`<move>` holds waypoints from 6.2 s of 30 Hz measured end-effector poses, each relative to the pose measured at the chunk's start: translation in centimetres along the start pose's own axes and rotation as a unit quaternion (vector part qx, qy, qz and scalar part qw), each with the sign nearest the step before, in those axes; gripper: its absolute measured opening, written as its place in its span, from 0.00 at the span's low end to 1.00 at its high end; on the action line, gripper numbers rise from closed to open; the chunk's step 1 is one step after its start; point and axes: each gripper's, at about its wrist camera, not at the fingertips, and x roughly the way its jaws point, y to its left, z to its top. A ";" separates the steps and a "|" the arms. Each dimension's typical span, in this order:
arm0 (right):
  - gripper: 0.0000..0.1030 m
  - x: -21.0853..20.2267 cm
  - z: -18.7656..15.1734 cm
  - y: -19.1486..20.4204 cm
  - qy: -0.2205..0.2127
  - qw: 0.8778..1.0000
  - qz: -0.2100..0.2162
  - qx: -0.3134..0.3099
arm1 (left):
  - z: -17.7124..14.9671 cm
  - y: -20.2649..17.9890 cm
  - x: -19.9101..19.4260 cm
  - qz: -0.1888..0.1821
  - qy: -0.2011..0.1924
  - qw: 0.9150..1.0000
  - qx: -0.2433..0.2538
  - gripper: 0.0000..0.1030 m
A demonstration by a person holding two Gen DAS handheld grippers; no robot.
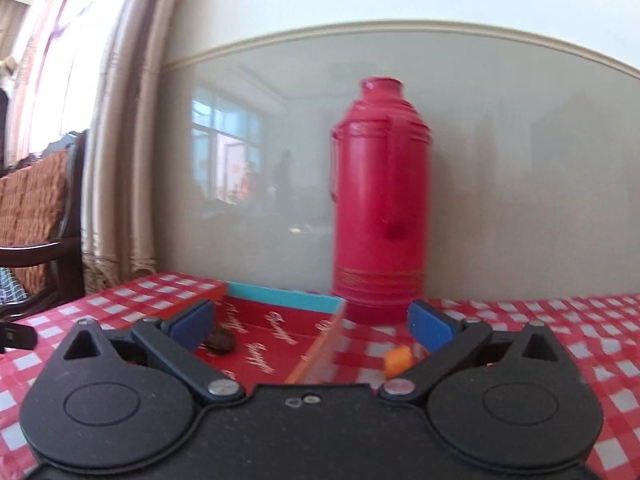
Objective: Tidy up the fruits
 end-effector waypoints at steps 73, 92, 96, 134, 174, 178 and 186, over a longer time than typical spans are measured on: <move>0.94 -2.8 -2.7 -25.1 0.074 0.969 -0.216 0.091 | -2.3 -33.0 6.7 -0.193 0.088 0.968 0.138 0.73; 0.94 -2.8 -2.8 -25.2 0.088 0.969 -0.214 0.090 | -0.9 -32.5 4.7 -0.214 0.072 0.965 0.135 0.30; 0.94 -3.0 -2.9 -25.0 0.090 0.968 -0.216 0.095 | 0.2 -30.9 3.0 -0.213 0.050 0.966 0.134 0.23; 0.94 -5.4 -2.7 -26.0 0.078 0.965 -0.223 0.113 | -7.0 -31.5 -2.1 -0.172 0.043 0.969 0.170 0.33; 0.94 -2.0 -2.2 -19.8 0.112 0.974 -0.171 0.094 | -0.6 -23.0 -0.9 -0.143 -0.014 0.984 0.106 0.29; 0.94 -1.1 -2.0 -17.4 0.112 0.980 -0.147 0.075 | 0.1 -20.0 0.4 -0.115 -0.014 0.989 0.089 0.29; 0.94 0.2 -1.6 -12.9 0.103 0.989 -0.097 0.029 | 0.1 -16.8 2.0 -0.086 0.002 0.992 0.090 0.58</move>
